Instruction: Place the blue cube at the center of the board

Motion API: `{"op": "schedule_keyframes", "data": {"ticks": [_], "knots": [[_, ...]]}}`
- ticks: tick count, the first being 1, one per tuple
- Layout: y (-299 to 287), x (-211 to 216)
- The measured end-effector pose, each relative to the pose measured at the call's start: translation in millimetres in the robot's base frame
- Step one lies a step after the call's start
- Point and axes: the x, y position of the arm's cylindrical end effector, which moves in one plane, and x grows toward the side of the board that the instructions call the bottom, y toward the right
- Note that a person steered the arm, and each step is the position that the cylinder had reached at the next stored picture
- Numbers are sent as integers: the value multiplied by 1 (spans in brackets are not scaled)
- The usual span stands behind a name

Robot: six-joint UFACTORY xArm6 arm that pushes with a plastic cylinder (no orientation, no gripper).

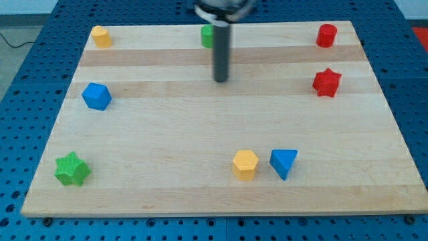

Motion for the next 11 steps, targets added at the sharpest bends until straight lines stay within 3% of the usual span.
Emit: {"op": "schedule_keyframes", "data": {"ticks": [2,3,5,6,8,9,10,11], "knots": [[-240,-3],[-270,-2],[-256,48],[-213,60],[-35,89],[-8,90],[-56,75],[-58,44]]}}
